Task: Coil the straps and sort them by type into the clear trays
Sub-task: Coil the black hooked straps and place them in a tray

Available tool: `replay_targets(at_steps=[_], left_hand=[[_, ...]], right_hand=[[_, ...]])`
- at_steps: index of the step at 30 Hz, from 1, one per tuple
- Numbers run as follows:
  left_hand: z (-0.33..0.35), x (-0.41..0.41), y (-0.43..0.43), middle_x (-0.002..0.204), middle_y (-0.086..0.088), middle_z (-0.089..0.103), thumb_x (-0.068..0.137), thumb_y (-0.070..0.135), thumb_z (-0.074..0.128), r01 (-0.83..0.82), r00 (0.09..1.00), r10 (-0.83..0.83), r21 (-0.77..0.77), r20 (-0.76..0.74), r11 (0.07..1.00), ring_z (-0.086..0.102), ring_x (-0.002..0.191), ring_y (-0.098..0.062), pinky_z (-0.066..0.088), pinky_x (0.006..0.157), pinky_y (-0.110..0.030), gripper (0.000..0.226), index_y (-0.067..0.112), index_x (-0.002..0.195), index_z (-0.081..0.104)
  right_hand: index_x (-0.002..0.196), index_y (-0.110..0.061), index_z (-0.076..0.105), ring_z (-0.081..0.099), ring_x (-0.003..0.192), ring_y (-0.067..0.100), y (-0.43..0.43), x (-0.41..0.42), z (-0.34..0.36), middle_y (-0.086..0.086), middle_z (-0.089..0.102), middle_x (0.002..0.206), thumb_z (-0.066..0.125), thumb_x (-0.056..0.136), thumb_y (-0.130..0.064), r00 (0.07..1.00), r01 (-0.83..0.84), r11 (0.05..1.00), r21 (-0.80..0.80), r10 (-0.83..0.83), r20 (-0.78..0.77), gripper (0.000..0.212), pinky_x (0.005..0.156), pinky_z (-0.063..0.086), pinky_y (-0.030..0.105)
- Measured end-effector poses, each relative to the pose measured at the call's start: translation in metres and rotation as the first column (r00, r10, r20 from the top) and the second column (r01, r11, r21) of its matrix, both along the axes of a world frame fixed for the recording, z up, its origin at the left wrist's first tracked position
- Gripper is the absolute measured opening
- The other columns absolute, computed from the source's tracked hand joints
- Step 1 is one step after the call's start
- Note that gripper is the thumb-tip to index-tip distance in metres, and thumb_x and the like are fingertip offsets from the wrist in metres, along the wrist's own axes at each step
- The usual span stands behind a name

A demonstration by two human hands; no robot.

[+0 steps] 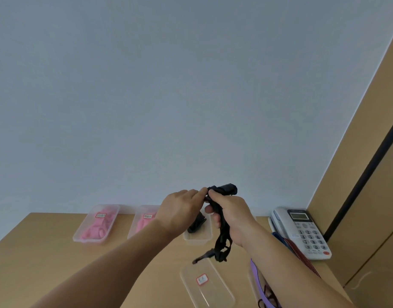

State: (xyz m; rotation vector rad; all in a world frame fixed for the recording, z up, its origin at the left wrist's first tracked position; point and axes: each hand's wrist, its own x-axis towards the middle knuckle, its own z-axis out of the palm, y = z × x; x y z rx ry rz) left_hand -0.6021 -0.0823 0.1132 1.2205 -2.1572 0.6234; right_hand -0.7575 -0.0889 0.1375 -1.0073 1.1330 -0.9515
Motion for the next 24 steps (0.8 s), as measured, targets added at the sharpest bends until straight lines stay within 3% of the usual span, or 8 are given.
replay_targets(at_steps=[2, 4, 6, 7, 11, 16, 21, 24], left_hand=[[0.006, -0.005, 0.003, 0.070, 0.000, 0.065, 0.083, 0.001, 0.065, 0.077, 0.950, -0.008, 0.207, -0.313, 0.975, 0.056, 0.054, -0.023, 0.045, 0.048, -0.031, 0.031, 0.013, 0.111, 0.071], [0.016, -0.008, 0.004, 0.085, 0.008, 0.071, 0.090, 0.008, 0.054, 0.302, 0.749, 0.127, 0.506, -0.650, 0.807, 0.063, 0.068, -0.018, 0.051, 0.064, -0.029, 0.040, 0.026, 0.123, 0.068], [0.026, -0.010, 0.007, 0.085, 0.002, 0.071, 0.087, 0.013, 0.049, 0.602, 0.508, 0.243, 0.543, -0.826, 0.586, 0.066, 0.081, -0.015, 0.049, 0.069, -0.028, 0.040, 0.026, 0.117, 0.071], [0.030, -0.010, 0.008, 0.085, -0.006, 0.070, 0.087, 0.015, 0.047, 0.674, 0.456, 0.257, 0.519, -0.852, 0.525, 0.067, 0.086, -0.017, 0.048, 0.070, -0.030, 0.038, 0.022, 0.114, 0.072], [0.030, -0.012, 0.011, 0.086, -0.014, 0.074, 0.100, 0.016, 0.043, 0.619, 0.564, 0.185, 0.560, -0.805, 0.550, 0.070, 0.094, -0.018, 0.049, 0.075, -0.030, 0.031, 0.022, 0.118, 0.067], [0.020, -0.013, 0.010, 0.084, -0.005, 0.076, 0.098, 0.016, 0.058, 0.529, 0.528, 0.216, 0.517, -0.821, 0.673, 0.068, 0.083, -0.025, 0.050, 0.083, -0.040, 0.018, 0.021, 0.109, 0.072], [0.024, -0.006, 0.008, 0.086, -0.004, 0.078, 0.095, 0.011, 0.060, 0.549, 0.576, 0.227, 0.578, -0.785, 0.604, 0.074, 0.087, -0.019, 0.053, 0.092, -0.033, 0.016, 0.012, 0.105, 0.073], [0.027, 0.002, 0.007, 0.093, -0.005, 0.077, 0.094, 0.010, 0.061, 0.569, 0.599, 0.253, 0.626, -0.760, 0.534, 0.075, 0.087, -0.021, 0.054, 0.080, -0.023, 0.015, 0.008, 0.104, 0.073]], right_hand=[[0.094, -0.004, 0.074, 0.043, 0.043, 0.014, 0.000, -0.001, -0.003, 0.008, 0.067, 0.066, 0.065, 0.091, -0.026, 0.998, 0.000, 1.000, 0.000, 0.000, 0.068, 0.024, 0.042, 0.036, 0.023], [0.082, -0.009, 0.076, 0.042, 0.043, 0.014, -0.001, -0.001, -0.005, 0.009, 0.067, 0.067, 0.065, 0.091, -0.024, 0.994, 0.024, 0.998, -0.055, -0.017, 0.111, 0.020, 0.042, 0.036, 0.023], [0.073, -0.012, 0.075, 0.041, 0.043, 0.015, -0.001, 0.000, -0.006, 0.009, 0.063, 0.066, 0.065, 0.091, -0.025, 0.992, 0.050, 0.992, -0.112, -0.036, 0.121, 0.024, 0.043, 0.035, 0.026], [0.074, -0.011, 0.074, 0.040, 0.043, 0.016, -0.001, 0.000, -0.006, 0.009, 0.060, 0.063, 0.065, 0.092, -0.026, 0.993, 0.054, 0.990, -0.131, -0.039, 0.114, 0.025, 0.044, 0.036, 0.026], [0.080, -0.007, 0.071, 0.039, 0.042, 0.018, -0.001, 0.000, -0.011, 0.010, 0.049, 0.051, 0.061, 0.094, -0.035, 0.997, 0.058, 0.978, -0.202, -0.065, -0.029, 0.032, 0.043, 0.037, 0.022], [0.069, -0.010, 0.072, 0.045, 0.038, 0.012, -0.002, -0.003, -0.006, 0.006, 0.072, 0.065, 0.068, 0.090, -0.035, 0.977, 0.049, 0.960, -0.274, -0.103, -0.185, 0.033, 0.040, 0.036, 0.019], [0.069, -0.008, 0.071, 0.042, 0.035, 0.011, -0.004, -0.011, -0.003, 0.007, 0.069, 0.059, 0.069, 0.088, -0.037, 0.958, -0.022, 0.968, -0.249, -0.050, -0.281, 0.035, 0.038, 0.033, 0.021], [0.073, -0.007, 0.072, 0.039, 0.039, 0.013, -0.005, -0.017, -0.004, 0.008, 0.065, 0.058, 0.071, 0.087, -0.038, 0.961, -0.115, 0.980, -0.161, 0.070, -0.266, 0.034, 0.038, 0.030, 0.022]])
